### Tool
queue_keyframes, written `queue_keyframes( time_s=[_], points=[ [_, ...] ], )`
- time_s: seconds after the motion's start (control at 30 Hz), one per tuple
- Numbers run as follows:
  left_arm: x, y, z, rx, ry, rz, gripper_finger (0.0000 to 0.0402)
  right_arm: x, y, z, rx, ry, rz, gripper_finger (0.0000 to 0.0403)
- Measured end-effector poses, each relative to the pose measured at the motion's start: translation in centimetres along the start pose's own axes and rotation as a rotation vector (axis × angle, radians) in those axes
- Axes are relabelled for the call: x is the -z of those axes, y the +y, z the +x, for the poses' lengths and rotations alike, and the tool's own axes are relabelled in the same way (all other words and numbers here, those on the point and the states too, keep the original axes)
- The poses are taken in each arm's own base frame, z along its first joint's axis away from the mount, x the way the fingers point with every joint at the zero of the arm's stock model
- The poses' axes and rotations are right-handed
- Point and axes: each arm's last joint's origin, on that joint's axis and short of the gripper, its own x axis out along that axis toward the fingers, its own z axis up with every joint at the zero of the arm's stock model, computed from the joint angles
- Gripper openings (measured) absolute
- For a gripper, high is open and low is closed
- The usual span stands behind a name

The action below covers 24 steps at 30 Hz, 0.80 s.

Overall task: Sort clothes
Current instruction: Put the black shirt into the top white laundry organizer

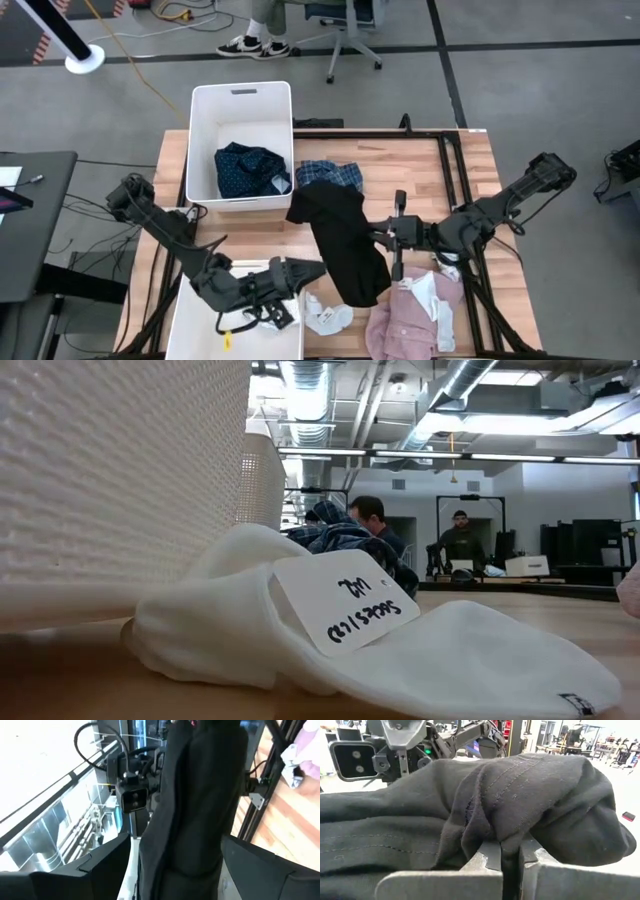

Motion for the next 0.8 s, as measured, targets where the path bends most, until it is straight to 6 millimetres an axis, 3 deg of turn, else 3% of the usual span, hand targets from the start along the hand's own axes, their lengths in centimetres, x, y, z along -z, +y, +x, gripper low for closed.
queue_keyframes(
  time_s=[0.27, 0.57, 0.8],
  points=[
    [-0.2, -0.1, -0.4, 0.008, 0.017, 0.010, 0.0305, -0.2, 0.0, 0.0, 0.000, -0.015, 0.007, 0.0011],
    [1.0, 0.0, 1.2, 0.001, 0.077, 0.064, 0.0305, -0.3, 0.2, 0.1, -0.024, -0.036, 0.029, 0.0012],
    [1.0, 0.7, 1.4, -0.063, 0.074, 0.025, 0.0305, -0.3, 0.2, 0.1, -0.025, -0.035, 0.031, 0.0012]
  ],
)
